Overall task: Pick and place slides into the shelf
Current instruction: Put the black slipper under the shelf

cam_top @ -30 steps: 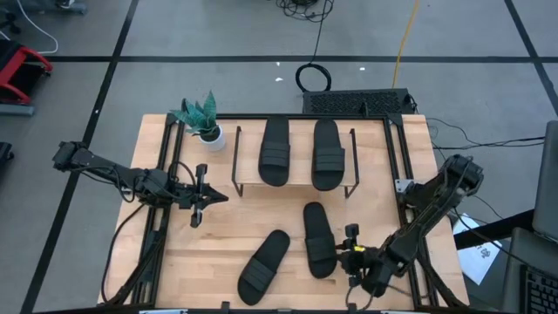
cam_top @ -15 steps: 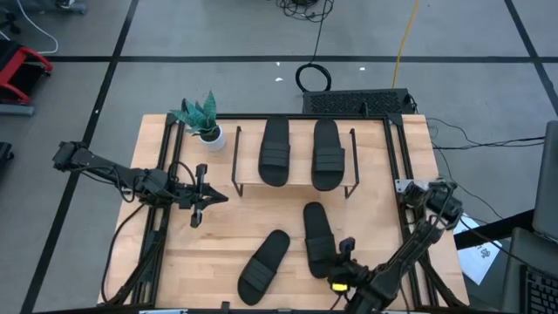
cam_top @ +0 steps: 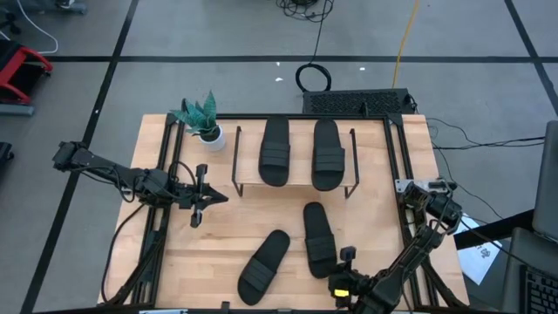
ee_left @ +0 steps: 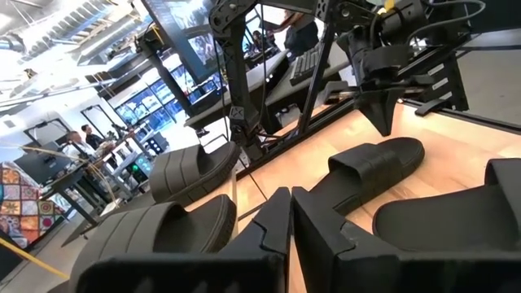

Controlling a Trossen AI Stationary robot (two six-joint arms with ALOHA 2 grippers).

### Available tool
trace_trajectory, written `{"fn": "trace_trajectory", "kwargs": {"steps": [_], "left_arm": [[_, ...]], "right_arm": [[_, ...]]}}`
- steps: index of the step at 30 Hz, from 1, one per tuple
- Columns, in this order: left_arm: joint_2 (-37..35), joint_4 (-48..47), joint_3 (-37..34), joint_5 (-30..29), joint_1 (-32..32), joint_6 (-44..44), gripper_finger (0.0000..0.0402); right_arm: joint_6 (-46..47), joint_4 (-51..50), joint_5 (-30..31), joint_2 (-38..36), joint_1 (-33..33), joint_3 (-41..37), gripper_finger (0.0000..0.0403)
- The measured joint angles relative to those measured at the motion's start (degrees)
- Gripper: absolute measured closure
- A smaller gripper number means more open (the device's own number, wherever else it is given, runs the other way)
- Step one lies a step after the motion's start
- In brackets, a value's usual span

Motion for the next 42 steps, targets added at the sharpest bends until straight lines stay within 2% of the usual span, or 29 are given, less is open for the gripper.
{"fn": "trace_trajectory", "kwargs": {"steps": [4,8,12,17,26,30,35,38,42], "left_arm": [[0.0,0.0,0.0,0.0,0.0,-0.9,0.0389],[0.0,0.0,0.0,0.0,0.0,-1.5,0.0400],[0.0,0.0,0.0,0.0,0.0,-1.5,0.0390],[0.0,-0.1,0.0,0.0,0.0,-1.5,0.0381],[0.0,-0.1,0.0,0.0,0.0,-1.2,0.0399],[0.0,-0.1,0.0,0.0,0.0,-1.3,0.0388],[0.0,-0.1,0.0,0.0,0.0,-1.3,0.0382],[0.0,-0.1,0.0,0.0,0.0,-1.3,0.0389],[0.0,-0.1,0.0,0.0,0.0,-1.5,0.0400]], "right_arm": [[3.1,-0.1,0.3,0.0,-0.3,0.0,0.0340],[4.9,-0.6,0.1,0.0,-1.4,0.0,0.0255],[4.0,-1.0,1.9,0.0,-1.9,0.0,0.0181],[3.4,-2.8,3.2,0.0,-2.4,-0.1,0.0157],[3.8,-6.3,5.2,5.1,-2.8,-0.1,0.0179],[7.2,-8.9,8.5,8.1,-2.8,0.0,0.0190],[14.9,-14.1,9.4,9.0,-3.3,-0.1,0.0210],[17.6,-16.8,9.0,9.0,-3.7,-0.2,0.0262],[18.7,-19.3,7.6,9.0,-3.8,-0.1,0.0376]]}}
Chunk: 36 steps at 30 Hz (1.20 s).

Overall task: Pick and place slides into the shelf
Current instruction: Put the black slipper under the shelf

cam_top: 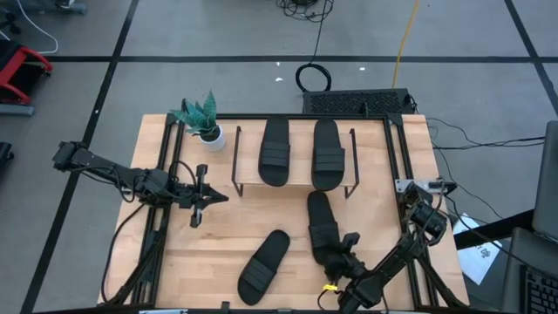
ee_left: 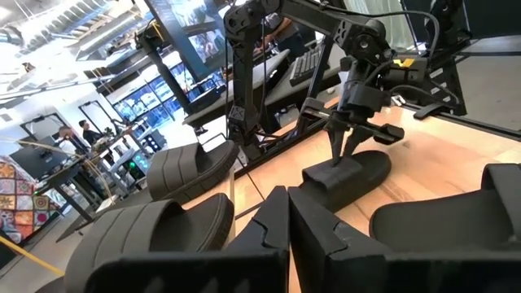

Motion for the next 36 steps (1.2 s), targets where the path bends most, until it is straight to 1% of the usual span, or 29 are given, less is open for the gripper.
{"fn": "trace_trajectory", "kwargs": {"steps": [1,5,7,12,16,18,23,27,33,36], "left_arm": [[0.0,0.0,0.0,0.0,0.0,0.0,0.0400],[0.0,0.0,0.0,0.0,0.0,-0.1,0.0389],[0.0,0.0,0.0,0.0,0.0,-0.1,0.0384],[0.0,0.0,0.0,0.0,0.0,-0.2,0.0383],[0.0,0.0,0.0,0.0,0.0,-0.2,0.0395],[0.0,0.0,0.0,0.0,0.0,-0.1,0.0399],[0.0,0.0,0.0,0.0,0.0,0.0,0.0389],[0.0,-0.1,0.0,0.0,0.0,0.0,0.0381],[0.0,-0.4,0.0,0.0,0.0,0.0,0.0395],[0.0,-0.4,0.0,0.0,0.0,0.0,0.0400]], "right_arm": [[-0.1,0.2,0.0,0.0,-0.1,0.0,0.0387],[0.2,-0.4,0.1,-0.9,-0.1,0.0,0.0391],[1.0,-1.9,1.7,-1.4,-0.2,0.0,0.0396],[4.9,-9.1,4.9,-2.8,-1.0,0.0,0.0398],[9.2,-16.7,5.5,-3.1,-2.7,0.0,0.0400],[10.7,-18.9,5.5,-3.1,-3.6,0.0,0.0400],[9.6,-20.2,4.8,-3.1,-6.5,-0.2,0.0401],[7.6,-19.1,4.4,-3.1,-9.1,-1.9,0.0400],[6.7,-17.4,4.5,-3.1,-12.0,-5.2,0.0400],[4.5,-14.5,4.5,-3.1,-13.3,-6.6,0.0400]]}}
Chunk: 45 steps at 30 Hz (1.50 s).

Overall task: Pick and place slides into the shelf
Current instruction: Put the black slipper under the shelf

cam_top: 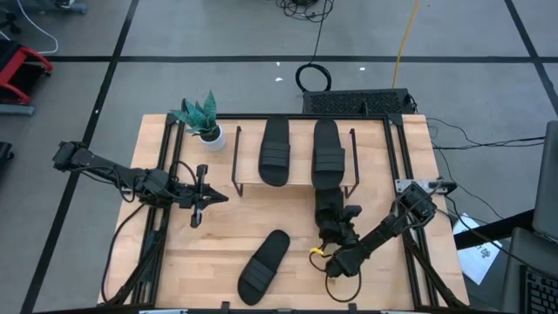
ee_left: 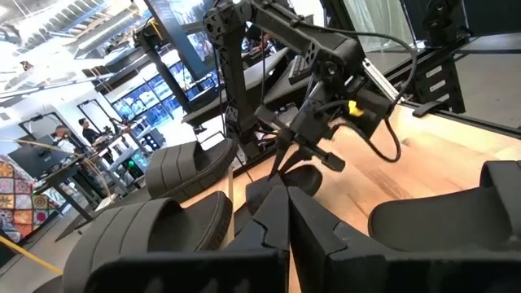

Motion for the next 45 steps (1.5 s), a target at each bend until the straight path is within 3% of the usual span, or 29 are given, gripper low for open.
{"fn": "trace_trajectory", "kwargs": {"steps": [6,10,18,24,30,37,45], "left_arm": [[0.0,0.0,0.0,0.0,0.0,0.0,0.0383],[0.0,0.0,0.0,0.0,0.0,0.0,0.0378],[0.0,-0.1,0.0,0.0,0.0,-0.4,0.0378],[0.0,-0.1,0.0,0.0,0.0,-0.7,0.0378],[0.0,-0.7,0.0,0.0,0.0,-0.7,0.0378],[0.0,-1.0,0.0,0.0,0.0,-0.5,0.0378],[0.0,-1.0,0.0,0.0,0.0,-0.7,0.0378]], "right_arm": [[-8.5,9.8,-0.3,0.0,-1.1,-1.2,0.0393],[-15.2,16.6,-3.5,-0.9,-1.0,-1.0,0.0355],[-14.4,18.7,-5.8,-5.0,-0.5,-1.0,0.0245],[-13.5,18.6,-4.1,-10.0,1.3,-1.0,0.0222],[-18.9,25.4,-5.2,-13.9,3.9,-1.0,0.0255],[-35.6,43.6,-14.8,-14.3,5.1,-3.9,0.0386],[-32.9,52.6,-15.9,-14.3,4.1,-10.0,0.0401]]}}
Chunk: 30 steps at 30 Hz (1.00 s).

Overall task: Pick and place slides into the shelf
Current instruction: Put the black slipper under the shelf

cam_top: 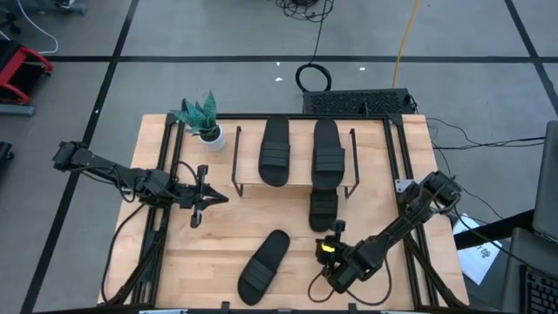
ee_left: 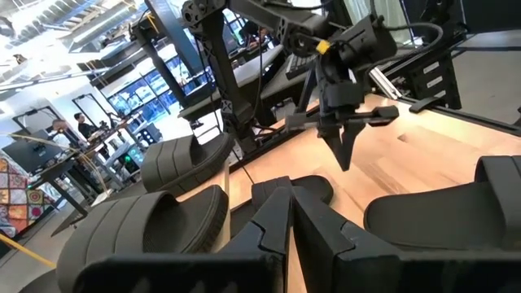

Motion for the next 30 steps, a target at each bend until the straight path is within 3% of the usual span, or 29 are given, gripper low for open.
{"fn": "trace_trajectory", "kwargs": {"steps": [14,30], "left_arm": [[0.0,0.0,0.0,0.0,0.0,0.0,0.0378],[0.0,0.0,0.0,0.0,0.0,0.0,0.0378]], "right_arm": [[6.3,2.9,-1.8,0.0,-4.1,-7.0,0.0403],[10.7,-2.3,1.3,-0.2,-5.3,-7.6,0.0403]]}}
